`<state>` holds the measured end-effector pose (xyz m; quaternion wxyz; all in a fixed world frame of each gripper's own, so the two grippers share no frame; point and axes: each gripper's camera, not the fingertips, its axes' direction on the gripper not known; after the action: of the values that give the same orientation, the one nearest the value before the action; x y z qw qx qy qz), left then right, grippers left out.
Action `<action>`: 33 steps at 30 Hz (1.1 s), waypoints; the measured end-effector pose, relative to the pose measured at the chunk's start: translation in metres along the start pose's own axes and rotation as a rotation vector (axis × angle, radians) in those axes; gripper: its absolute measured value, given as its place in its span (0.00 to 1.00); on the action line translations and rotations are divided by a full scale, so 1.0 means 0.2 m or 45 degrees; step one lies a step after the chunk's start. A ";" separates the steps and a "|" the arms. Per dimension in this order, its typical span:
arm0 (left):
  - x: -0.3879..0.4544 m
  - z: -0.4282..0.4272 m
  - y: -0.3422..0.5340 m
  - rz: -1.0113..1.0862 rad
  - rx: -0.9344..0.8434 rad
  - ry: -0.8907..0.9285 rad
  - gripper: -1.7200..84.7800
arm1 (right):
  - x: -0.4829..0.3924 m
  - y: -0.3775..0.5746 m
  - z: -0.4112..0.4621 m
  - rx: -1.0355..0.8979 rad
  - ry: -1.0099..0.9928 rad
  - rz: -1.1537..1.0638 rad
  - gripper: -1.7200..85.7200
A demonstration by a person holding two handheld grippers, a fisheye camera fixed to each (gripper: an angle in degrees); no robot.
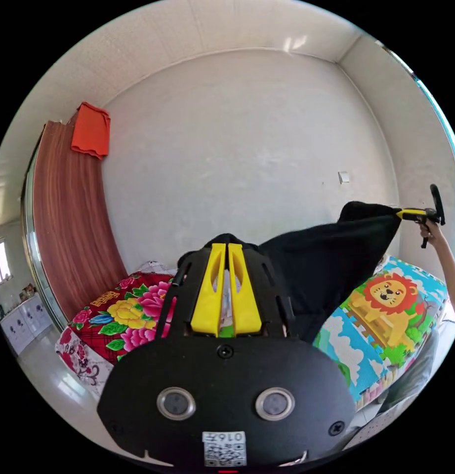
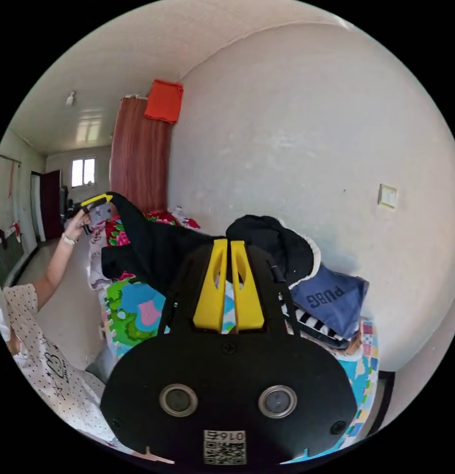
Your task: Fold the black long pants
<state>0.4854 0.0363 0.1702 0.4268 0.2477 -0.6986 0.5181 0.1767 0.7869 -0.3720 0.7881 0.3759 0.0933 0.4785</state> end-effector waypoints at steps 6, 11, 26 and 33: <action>-0.02 0.37 0.46 -0.087 -0.318 0.400 0.01 | -0.02 0.64 0.12 -0.449 0.181 -0.140 0.02; 0.16 0.58 0.75 -0.071 -0.549 0.567 0.01 | -0.11 1.24 0.26 -0.842 -0.062 -0.067 0.02; 1.38 0.62 0.60 0.652 -0.754 0.810 0.01 | -0.32 0.65 0.43 -0.722 0.021 -0.078 0.17; 2.03 0.79 0.72 0.765 -1.015 0.964 0.01 | -0.62 0.42 1.23 -0.984 0.175 -0.221 0.17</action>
<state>0.1102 -0.0229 0.4278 0.5397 -0.3386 -0.6778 0.3668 0.1779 0.5835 -0.1690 0.9008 0.0097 -0.0095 0.4340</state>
